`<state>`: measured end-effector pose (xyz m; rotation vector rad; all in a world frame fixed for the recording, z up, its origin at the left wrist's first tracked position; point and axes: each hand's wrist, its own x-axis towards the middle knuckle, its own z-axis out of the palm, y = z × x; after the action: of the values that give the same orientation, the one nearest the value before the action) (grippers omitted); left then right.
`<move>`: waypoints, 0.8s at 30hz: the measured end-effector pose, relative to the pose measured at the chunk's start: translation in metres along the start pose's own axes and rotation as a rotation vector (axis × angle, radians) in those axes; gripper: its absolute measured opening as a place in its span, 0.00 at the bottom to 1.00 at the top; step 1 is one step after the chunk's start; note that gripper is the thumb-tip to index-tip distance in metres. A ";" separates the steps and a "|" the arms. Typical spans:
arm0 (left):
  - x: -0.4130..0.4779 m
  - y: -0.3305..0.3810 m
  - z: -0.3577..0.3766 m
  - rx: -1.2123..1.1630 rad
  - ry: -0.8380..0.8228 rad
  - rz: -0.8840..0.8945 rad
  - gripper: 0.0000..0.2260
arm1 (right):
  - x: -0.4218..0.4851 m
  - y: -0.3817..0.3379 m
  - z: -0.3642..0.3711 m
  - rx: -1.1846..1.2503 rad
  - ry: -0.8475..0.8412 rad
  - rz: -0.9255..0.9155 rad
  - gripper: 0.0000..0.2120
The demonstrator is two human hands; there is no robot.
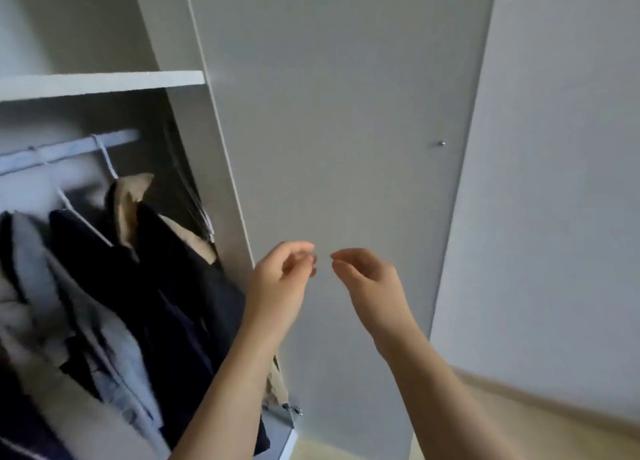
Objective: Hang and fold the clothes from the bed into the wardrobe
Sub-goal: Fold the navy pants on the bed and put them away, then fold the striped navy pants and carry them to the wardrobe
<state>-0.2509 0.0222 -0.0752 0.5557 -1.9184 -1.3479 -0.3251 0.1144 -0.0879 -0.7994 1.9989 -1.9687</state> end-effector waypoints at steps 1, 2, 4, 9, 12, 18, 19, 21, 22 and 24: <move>-0.005 -0.001 0.021 0.013 -0.067 -0.009 0.12 | -0.008 0.009 -0.021 -0.004 0.055 0.029 0.06; -0.012 -0.003 0.042 0.030 -0.130 -0.017 0.12 | -0.016 0.017 -0.044 -0.013 0.108 0.058 0.06; -0.032 -0.001 0.088 0.044 -0.249 -0.028 0.11 | -0.038 0.033 -0.091 -0.023 0.202 0.114 0.06; -0.110 0.017 0.203 -0.001 -0.539 -0.107 0.09 | -0.111 0.064 -0.211 0.019 0.428 0.268 0.06; -0.169 0.032 0.270 -0.058 -0.699 -0.182 0.08 | -0.166 0.080 -0.284 -0.002 0.587 0.332 0.07; -0.299 0.074 0.402 -0.163 -0.928 -0.362 0.09 | -0.287 0.094 -0.435 -0.088 0.832 0.456 0.09; -0.323 0.083 0.424 -0.166 -0.978 -0.373 0.10 | -0.309 0.095 -0.461 -0.102 0.883 0.472 0.08; -0.360 0.096 0.457 -0.158 -1.069 -0.374 0.10 | -0.346 0.097 -0.498 -0.092 0.969 0.513 0.08; -0.384 0.104 0.478 -0.151 -1.128 -0.375 0.10 | -0.369 0.097 -0.519 -0.089 1.022 0.530 0.07; -0.410 0.111 0.501 -0.144 -1.189 -0.380 0.10 | -0.398 0.098 -0.541 -0.054 1.075 0.559 0.06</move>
<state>-0.3575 0.6593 -0.1968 -0.0308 -2.6346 -2.3776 -0.2983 0.7783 -0.2271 0.9653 2.3381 -2.1300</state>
